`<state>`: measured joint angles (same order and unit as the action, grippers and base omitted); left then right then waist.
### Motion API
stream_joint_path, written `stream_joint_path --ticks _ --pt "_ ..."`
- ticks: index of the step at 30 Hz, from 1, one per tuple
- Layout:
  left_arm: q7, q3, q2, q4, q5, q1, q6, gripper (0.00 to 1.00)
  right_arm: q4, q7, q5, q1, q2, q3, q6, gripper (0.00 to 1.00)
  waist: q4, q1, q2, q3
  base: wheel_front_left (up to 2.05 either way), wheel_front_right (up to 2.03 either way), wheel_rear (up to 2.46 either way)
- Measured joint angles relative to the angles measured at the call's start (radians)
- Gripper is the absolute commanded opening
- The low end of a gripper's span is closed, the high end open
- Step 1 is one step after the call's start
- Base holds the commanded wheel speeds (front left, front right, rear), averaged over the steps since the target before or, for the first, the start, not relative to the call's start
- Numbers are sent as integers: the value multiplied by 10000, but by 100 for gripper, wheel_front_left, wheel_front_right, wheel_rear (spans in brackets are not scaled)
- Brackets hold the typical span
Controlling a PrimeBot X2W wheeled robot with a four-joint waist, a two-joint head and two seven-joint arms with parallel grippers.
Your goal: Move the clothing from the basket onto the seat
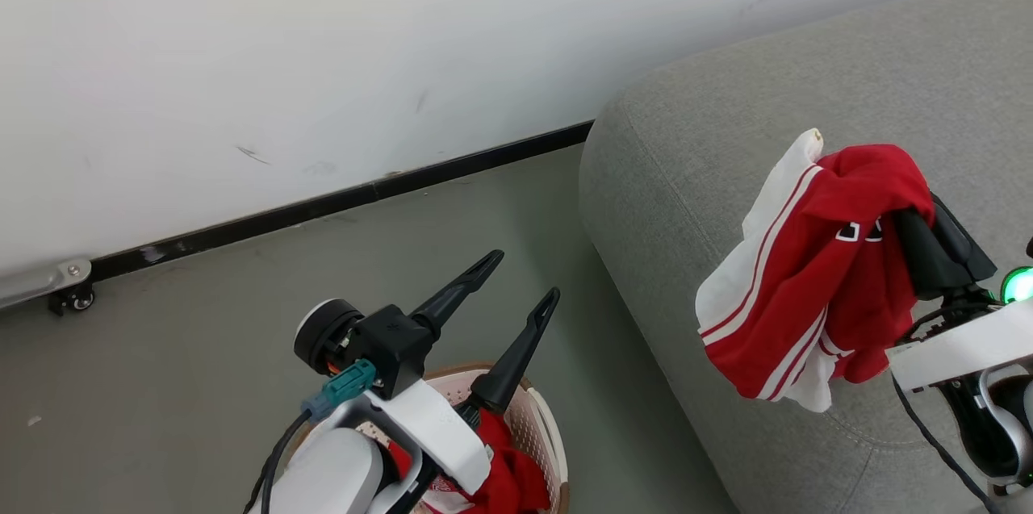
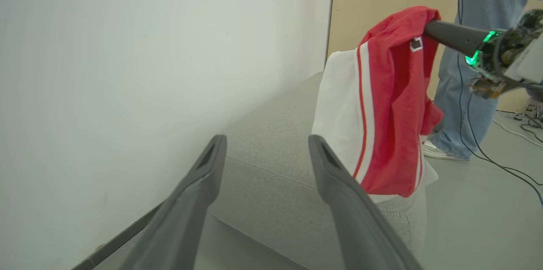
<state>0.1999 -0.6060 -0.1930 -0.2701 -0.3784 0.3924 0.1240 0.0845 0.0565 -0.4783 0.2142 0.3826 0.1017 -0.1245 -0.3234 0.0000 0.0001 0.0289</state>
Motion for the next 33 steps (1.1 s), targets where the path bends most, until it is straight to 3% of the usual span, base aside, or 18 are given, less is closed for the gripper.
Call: stream_joint_path --ticks 13,25,33 --pt "132 -625 -345 600 -171 -447 8 100 174 -437 -94 -160 182 -832 0 0 -670 0 0 90 0 0 0" --pt "221 -642 -617 966 -176 -751 8 100 178 -851 -211 -63 280 -696 0 0 -1035 1 0 188 0 0 0" --pt "251 -642 -706 1300 -234 -812 8 100 516 -1432 -506 1441 895 -431 0 0 -1164 0 0 362 0 0 0"
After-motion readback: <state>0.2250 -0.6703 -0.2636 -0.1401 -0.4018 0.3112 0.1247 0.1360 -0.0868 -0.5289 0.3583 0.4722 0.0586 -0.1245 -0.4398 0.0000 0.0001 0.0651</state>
